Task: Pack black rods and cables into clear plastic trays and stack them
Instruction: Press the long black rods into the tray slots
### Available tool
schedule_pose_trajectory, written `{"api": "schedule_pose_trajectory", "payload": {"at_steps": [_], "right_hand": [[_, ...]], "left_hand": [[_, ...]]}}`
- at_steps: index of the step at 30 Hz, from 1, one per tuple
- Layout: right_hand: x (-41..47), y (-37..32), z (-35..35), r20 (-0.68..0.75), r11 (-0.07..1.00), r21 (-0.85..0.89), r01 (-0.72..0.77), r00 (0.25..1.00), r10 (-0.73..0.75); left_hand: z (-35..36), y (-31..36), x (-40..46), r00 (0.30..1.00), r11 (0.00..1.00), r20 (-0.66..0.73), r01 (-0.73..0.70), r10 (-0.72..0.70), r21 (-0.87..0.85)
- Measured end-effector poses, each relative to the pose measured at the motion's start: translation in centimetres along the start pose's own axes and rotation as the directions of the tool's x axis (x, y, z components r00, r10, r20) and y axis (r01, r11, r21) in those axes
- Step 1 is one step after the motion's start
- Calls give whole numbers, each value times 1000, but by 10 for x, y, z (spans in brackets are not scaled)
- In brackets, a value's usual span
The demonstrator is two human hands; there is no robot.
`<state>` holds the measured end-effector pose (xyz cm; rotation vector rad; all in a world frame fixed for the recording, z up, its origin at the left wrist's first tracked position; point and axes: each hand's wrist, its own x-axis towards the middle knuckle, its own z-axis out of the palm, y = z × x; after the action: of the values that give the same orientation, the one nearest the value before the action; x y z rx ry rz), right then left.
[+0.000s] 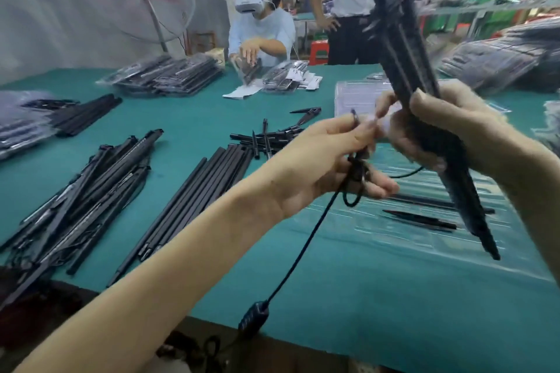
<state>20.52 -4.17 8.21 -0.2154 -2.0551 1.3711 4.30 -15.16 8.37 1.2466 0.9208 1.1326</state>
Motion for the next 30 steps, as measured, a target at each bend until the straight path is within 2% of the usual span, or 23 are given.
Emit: {"api": "schedule_pose_trajectory", "payload": {"at_steps": [2, 4, 8, 10, 13, 15, 18, 19, 21, 22, 23, 24, 25, 26, 27, 28, 29, 30], "right_hand": [[0, 1, 5, 78, 994, -104, -29, 996, 37], [2, 6, 13, 85, 979, -189, -78, 992, 95], [10, 14, 40, 43, 986, -145, -85, 995, 92], [17, 15, 55, 27, 994, -82, -69, 997, 71], [30, 18, 78, 14, 990, 102, -102, 995, 102], [37, 22, 90, -4, 978, 162, -134, 991, 136], [41, 27, 100, -95, 969, 154, -196, 973, 212], [43, 28, 101, -131, 958, 188, -219, 961, 245], [46, 29, 102, -178, 895, 371, -247, 927, 330], [47, 29, 101, -179, 837, 490, -242, 913, 368], [48, 28, 101, -172, 778, 585, -231, 901, 397], [49, 28, 99, -166, 736, 642, -216, 898, 408], [50, 27, 99, -158, 717, 664, -213, 897, 414], [52, 26, 99, -149, 717, 663, -215, 901, 407], [54, 25, 101, -134, 724, 653, -220, 908, 396], [56, 23, 103, -111, 731, 644, -224, 918, 380], [58, 21, 106, -79, 729, 646, -229, 929, 362], [59, 20, 109, -34, 717, 658, -231, 942, 335]], "left_hand": [[-13, 2, 2, 994, 1000, -105, -6, 6, 8], [-23, 0, 1, 986, 997, -164, -4, 16, 74], [-36, -12, -1, 947, 975, -299, -54, 118, 215], [-41, -10, -1, 900, 975, -392, -125, 190, 185], [-50, -5, -3, 836, 966, -486, -238, 255, 98], [-56, -4, -8, 821, 963, -506, -240, 267, 120], [-68, -7, -21, 812, 969, -529, -198, 245, 145], [-72, -8, -28, 801, 968, -546, -173, 244, 180], [-82, -12, -53, 769, 936, -571, -97, 286, 339], [-87, -15, -69, 775, 893, -546, -51, 317, 446], [-94, -18, -88, 817, 840, -483, -1, 314, 543], [-102, -20, -108, 898, 789, -376, 54, 230, 612], [-110, -21, -128, 974, 739, -221, 119, 42, 663], [-116, -22, -148, 974, 697, -49, 193, -222, 690], [-121, -25, -166, 878, 674, 115, 266, -464, 689], [-125, -31, -180, 749, 640, 221, 329, -625, 695], [-128, -39, -191, 651, 580, 229, 394, -723, 713], [-133, -54, -198, 597, 498, 150, 476, -788, 725]]}}
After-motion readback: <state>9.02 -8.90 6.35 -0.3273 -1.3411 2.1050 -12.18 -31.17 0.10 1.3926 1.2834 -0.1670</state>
